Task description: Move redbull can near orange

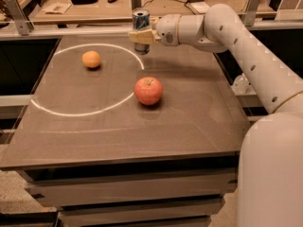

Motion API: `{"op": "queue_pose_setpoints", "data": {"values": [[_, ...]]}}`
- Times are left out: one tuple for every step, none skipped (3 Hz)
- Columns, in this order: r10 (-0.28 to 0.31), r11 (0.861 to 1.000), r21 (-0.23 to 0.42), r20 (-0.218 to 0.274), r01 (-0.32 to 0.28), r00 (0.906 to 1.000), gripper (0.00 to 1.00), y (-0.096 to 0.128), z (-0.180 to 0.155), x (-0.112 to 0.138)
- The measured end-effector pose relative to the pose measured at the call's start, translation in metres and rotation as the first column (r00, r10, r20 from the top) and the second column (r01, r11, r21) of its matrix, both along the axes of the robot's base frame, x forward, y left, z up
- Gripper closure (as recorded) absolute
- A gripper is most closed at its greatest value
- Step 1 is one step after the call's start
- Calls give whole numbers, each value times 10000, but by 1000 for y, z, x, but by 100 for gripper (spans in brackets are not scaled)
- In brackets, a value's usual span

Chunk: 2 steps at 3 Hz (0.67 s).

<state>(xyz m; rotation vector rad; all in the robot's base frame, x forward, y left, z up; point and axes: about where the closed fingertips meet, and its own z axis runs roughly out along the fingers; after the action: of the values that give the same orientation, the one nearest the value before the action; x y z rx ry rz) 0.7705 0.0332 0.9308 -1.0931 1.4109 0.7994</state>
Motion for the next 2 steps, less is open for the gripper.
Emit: {"op": "queue_pose_setpoints", "data": {"values": [[646,9979,95,-184,-644,9977,100,27,6,-13],[670,9977,90,-179,-668,9976,100,28,6,-13]]}}
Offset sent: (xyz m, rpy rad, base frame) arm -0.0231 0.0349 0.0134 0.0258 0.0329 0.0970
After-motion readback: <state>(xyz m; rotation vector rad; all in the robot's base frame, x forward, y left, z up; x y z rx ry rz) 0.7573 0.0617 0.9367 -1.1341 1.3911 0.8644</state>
